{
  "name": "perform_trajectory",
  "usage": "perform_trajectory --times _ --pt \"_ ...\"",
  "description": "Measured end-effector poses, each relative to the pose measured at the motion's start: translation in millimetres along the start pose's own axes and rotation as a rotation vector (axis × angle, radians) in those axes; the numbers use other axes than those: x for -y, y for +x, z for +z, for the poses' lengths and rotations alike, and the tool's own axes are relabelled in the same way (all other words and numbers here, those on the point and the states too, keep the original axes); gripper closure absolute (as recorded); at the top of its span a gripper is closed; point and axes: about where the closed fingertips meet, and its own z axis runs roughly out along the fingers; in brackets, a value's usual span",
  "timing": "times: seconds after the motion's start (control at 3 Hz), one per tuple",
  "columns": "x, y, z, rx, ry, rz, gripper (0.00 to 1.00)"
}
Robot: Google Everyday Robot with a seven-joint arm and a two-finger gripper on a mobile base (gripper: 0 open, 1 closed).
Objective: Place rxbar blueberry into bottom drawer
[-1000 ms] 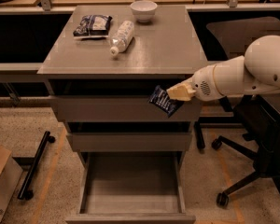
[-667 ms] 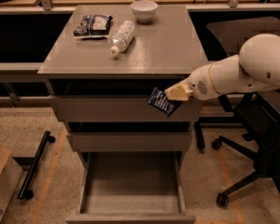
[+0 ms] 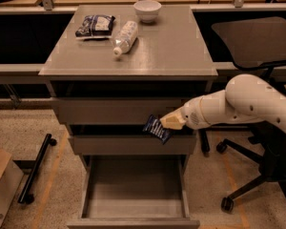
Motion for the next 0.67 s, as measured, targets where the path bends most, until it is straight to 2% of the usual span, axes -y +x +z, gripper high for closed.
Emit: perform_trajectory --times 0.67 --pt "7 72 96 0.032 -0.076 0.039 1.0"
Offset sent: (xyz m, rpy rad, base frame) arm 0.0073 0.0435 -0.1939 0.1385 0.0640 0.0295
